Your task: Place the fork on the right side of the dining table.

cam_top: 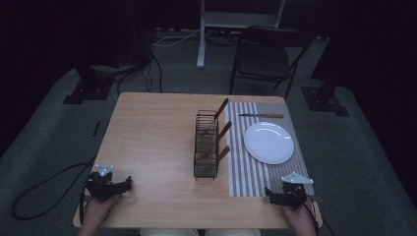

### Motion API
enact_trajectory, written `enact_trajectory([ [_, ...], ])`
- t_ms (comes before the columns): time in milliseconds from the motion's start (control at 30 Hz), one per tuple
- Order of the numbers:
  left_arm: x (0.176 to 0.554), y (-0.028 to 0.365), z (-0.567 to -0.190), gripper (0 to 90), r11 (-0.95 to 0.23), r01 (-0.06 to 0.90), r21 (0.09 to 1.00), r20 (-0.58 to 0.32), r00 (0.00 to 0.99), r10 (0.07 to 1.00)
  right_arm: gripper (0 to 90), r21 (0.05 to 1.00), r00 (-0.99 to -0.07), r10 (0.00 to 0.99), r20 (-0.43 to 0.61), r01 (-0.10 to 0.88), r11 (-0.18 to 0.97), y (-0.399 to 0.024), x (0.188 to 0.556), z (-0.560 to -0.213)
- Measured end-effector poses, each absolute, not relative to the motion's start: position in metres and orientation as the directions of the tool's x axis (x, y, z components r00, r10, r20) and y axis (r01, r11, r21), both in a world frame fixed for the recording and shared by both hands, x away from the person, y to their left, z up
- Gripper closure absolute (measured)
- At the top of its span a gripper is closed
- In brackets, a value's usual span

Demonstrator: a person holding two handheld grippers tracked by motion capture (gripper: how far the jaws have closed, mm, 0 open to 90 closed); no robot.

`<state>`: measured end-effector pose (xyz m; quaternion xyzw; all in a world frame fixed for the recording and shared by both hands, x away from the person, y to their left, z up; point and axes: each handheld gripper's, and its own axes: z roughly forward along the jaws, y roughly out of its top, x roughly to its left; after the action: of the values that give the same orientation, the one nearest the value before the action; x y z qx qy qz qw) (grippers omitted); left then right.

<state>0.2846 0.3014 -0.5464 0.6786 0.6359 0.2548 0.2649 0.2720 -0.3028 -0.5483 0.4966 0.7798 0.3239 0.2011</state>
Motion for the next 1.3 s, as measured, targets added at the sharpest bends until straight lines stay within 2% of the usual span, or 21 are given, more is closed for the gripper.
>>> enact_trajectory([
  [833, 0.283, 0.302, -0.546, 0.3, -0.055, 0.730, 0.681, 0.013, 0.063, 0.998, 11.4, 0.626, -0.435, 0.900, 0.012, 0.706, 0.332, -0.297, 0.282, -0.539],
  [1300, 0.283, 0.302, -0.547, 0.3, -0.054, 0.729, 0.683, 0.013, 0.063, 0.998, 13.1, 0.668, -0.501, 0.863, 0.063, 0.664, 0.336, -0.279, 0.295, -0.524],
])
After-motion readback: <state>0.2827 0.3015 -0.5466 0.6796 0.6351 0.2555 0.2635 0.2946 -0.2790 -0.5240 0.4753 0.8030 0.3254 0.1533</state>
